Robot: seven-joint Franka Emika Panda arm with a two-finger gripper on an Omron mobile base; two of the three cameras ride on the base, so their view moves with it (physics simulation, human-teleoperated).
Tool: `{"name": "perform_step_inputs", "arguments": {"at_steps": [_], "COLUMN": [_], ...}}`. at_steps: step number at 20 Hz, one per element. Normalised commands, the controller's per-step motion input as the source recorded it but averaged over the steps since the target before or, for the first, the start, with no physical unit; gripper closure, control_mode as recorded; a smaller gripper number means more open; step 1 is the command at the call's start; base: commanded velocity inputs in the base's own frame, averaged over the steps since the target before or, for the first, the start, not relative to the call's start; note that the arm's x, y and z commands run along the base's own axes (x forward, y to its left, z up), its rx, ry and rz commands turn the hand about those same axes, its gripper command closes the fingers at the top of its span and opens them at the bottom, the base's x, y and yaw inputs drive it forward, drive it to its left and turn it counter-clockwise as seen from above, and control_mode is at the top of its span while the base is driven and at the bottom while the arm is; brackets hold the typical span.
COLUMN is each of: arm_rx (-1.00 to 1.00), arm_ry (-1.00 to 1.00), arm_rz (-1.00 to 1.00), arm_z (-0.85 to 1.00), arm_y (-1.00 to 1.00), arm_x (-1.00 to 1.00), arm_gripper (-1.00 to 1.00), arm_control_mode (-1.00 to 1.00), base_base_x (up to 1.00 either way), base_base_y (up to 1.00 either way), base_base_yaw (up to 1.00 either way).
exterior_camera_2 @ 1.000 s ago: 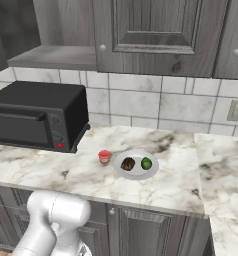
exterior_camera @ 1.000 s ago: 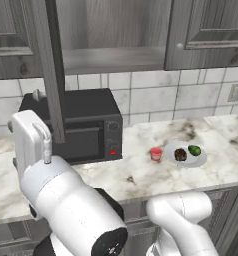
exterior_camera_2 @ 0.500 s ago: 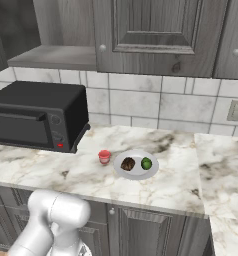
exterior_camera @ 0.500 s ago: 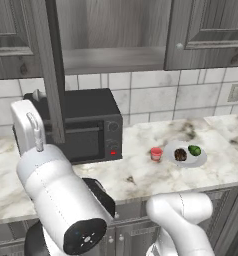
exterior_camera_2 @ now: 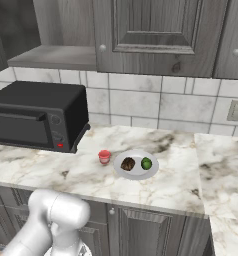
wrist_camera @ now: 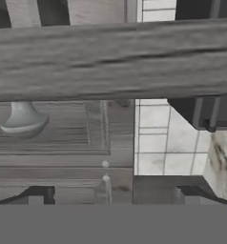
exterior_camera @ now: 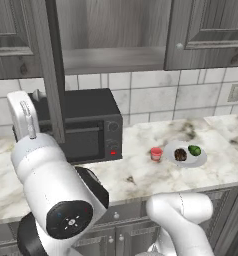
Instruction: Pick the avocado and bread from the counter and place them on the plate. Then pick the jam from the cabinet and place it next to the plate. Lastly close the cabinet door.
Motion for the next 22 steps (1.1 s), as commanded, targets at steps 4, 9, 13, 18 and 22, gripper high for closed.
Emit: {"name": "perform_step_inputs", "arguments": {"at_steps": [4,9,13,18,22], "arm_rx": [0.1,0.1,0.1,0.1,0.11], "arm_ry": [0.1,0.03,0.0,0.0,0.04], "arm_rz": [-0.07,-0.11,-0.18,-0.21,-0.22], "arm_z": [0.0,-0.06,-0.11,-0.15,-0.14], "arm_y": [0.12,0.15,0.19,0.15,0.04], "arm_x": [0.13,0.16,0.14,0.1,0.02], "arm_gripper": [-1.0,-1.0,-1.0,-1.0,-1.0], "arm_control_mode": [-1.0,-1.0,-1.0,-1.0,-1.0], "base_base_x": [0.0,0.0,0.0,0.0,0.0], "base_base_y": [0.0,0.0,0.0,0.0,0.0], "base_base_yaw": [0.0,0.0,0.0,0.0,0.0]}}
